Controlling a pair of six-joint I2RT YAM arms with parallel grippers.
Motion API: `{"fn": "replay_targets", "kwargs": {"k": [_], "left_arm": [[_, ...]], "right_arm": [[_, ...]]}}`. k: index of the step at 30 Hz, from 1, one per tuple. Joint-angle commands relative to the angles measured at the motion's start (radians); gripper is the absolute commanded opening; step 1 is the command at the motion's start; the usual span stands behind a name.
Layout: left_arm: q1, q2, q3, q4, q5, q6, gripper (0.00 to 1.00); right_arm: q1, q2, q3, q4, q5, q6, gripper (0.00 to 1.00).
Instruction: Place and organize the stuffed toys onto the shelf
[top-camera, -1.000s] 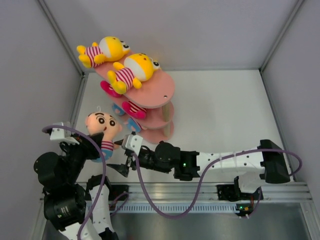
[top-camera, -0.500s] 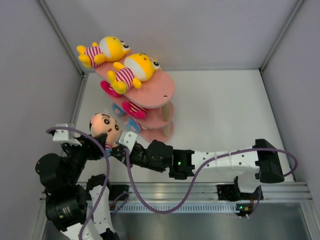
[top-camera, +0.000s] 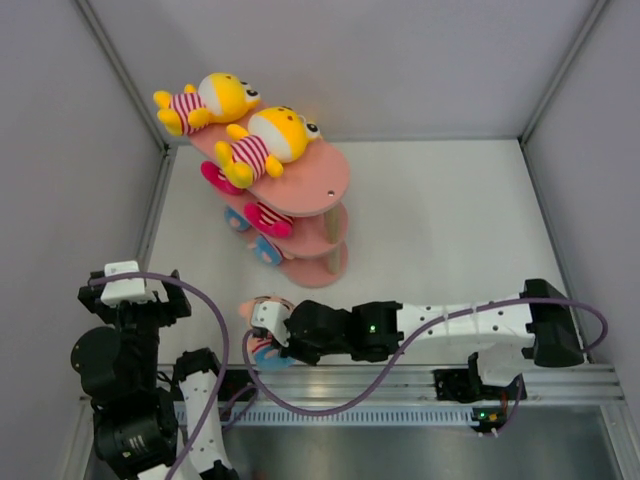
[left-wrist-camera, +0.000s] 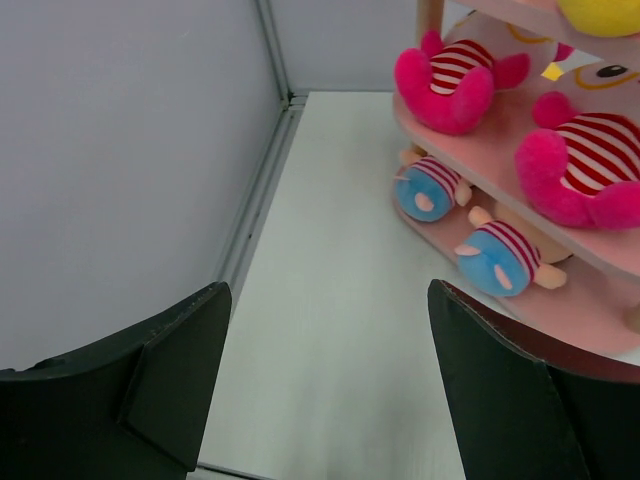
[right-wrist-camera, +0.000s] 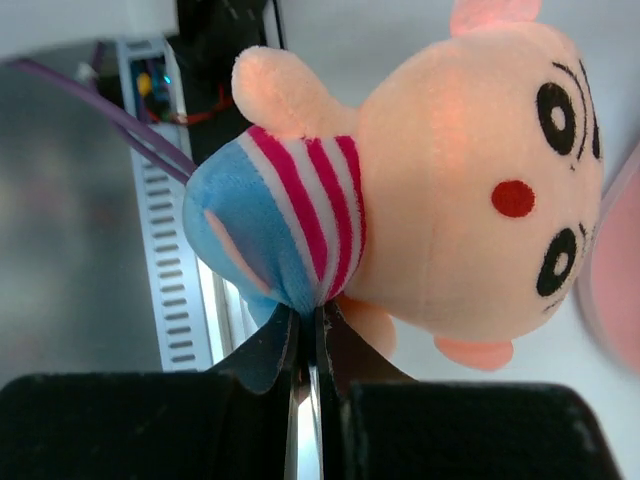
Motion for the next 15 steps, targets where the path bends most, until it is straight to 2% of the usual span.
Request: {"fn": "replay_targets", "kwargs": {"k": [1,6,10,15], "left_arm": [[-0.007,0.022,0.009,0.052,-0.091,0.049,0.86],[-0.007,0.01,-0.009,0.052,-0.068,0.066,0.85],[-0.007,0.004,-0.02,0.052,-0.069,0.075,0.85],[-0.009,-0.001,-0.02,0.052,-0.059,0.072,0.86]], "right_arm": [[0.008,0.037,0.015,-0.126,0.076,0.091,0.0],[-0.01,0.112,0.084,-0.244,0.287,0.222,0.0],[-0.049,0.138,0.075,-0.195,0.304,0.289,0.0],[-0.102,0.172,0.064,-0.051,0.337,0.25,0.0]]}}
